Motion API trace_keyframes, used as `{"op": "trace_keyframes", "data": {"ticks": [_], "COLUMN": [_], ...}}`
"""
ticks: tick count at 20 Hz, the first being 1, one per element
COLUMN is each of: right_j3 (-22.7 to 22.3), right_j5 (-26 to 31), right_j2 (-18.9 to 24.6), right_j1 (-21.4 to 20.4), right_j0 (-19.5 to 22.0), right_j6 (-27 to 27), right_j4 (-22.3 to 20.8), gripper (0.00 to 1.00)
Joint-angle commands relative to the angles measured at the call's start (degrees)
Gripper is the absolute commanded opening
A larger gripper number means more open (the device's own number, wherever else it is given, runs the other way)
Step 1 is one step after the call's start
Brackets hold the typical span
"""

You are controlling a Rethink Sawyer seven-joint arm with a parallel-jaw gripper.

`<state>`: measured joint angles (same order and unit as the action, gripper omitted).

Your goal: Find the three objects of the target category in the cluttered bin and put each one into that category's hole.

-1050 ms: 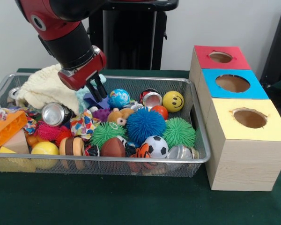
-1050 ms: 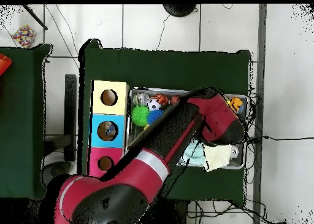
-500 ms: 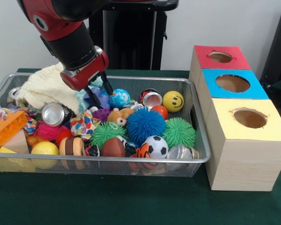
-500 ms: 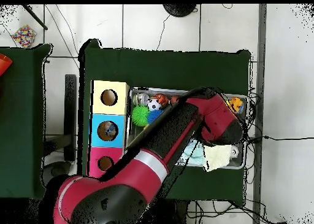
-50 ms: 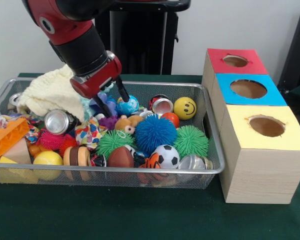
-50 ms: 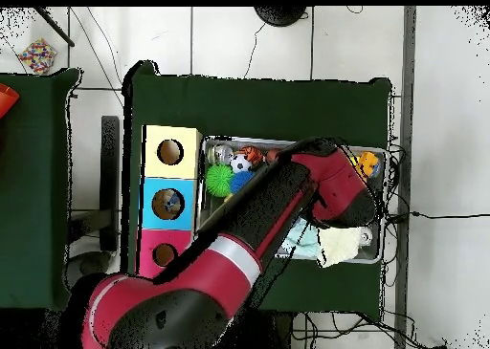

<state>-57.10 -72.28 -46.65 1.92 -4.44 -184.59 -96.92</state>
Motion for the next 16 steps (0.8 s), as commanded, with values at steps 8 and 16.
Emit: {"op": "trace_keyframes", "data": {"ticks": [8,16], "right_j3": [-4.94,-3.86], "right_j5": [7.02,7.03], "right_j2": [9.72,9.03], "right_j1": [-0.57,1.03], "right_j0": [-1.51,-3.45], "right_j6": [-11.3,-15.69], "right_j4": [11.03,10.52], "gripper": [1.0,1.0]}}
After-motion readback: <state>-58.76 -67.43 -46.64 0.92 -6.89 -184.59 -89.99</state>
